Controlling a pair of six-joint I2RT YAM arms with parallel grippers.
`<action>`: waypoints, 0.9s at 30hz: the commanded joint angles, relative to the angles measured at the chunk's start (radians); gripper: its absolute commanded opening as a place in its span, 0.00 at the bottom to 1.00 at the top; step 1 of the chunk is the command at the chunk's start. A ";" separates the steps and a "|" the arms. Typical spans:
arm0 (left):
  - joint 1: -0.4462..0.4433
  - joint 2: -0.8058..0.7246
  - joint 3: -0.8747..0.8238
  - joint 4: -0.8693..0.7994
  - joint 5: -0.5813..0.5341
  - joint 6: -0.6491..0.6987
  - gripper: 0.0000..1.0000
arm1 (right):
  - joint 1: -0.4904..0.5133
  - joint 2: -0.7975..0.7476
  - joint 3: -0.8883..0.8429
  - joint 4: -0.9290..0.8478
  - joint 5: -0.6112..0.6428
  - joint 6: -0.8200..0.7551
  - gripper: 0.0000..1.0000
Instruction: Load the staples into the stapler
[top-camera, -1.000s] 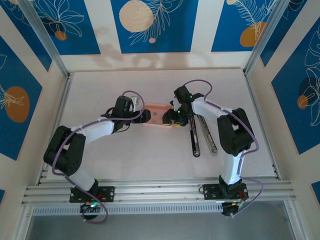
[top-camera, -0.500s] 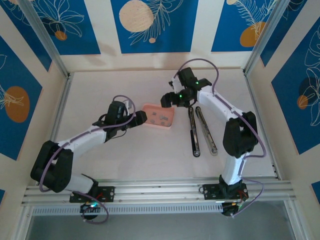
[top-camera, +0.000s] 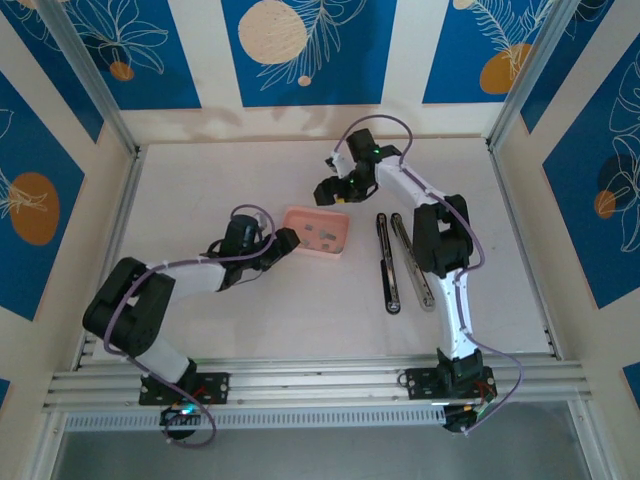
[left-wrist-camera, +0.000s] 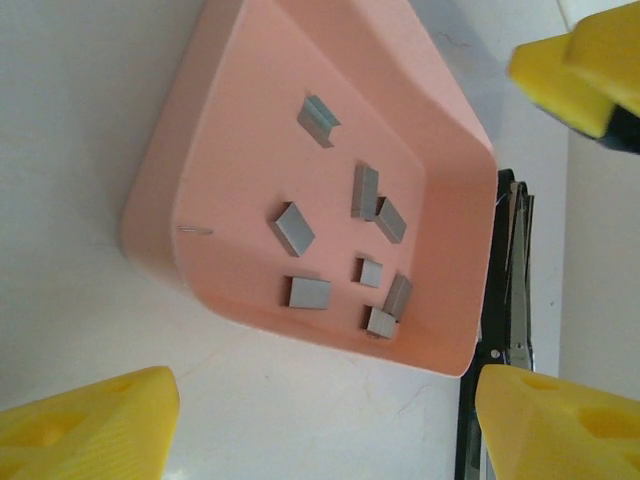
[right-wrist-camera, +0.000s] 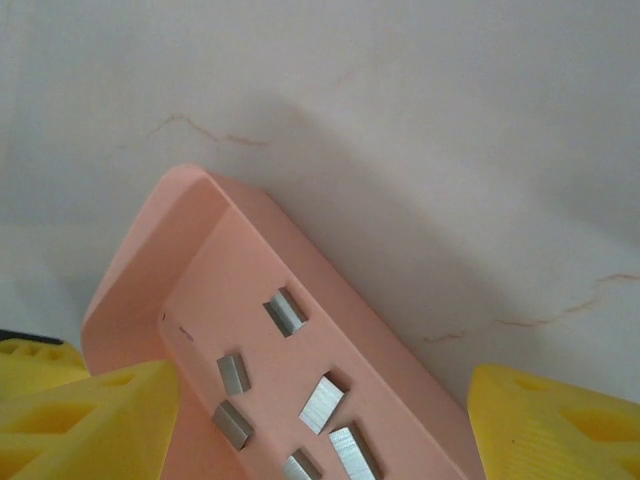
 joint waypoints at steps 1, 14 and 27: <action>-0.013 0.031 -0.003 0.092 0.023 -0.035 0.78 | 0.011 0.020 0.031 -0.063 -0.096 -0.034 0.76; -0.022 0.103 0.085 0.050 0.020 0.033 0.78 | 0.022 -0.041 -0.114 -0.093 -0.118 -0.083 0.73; -0.023 0.108 0.106 0.037 0.023 0.069 0.78 | 0.041 -0.246 -0.333 -0.075 -0.134 -0.034 0.71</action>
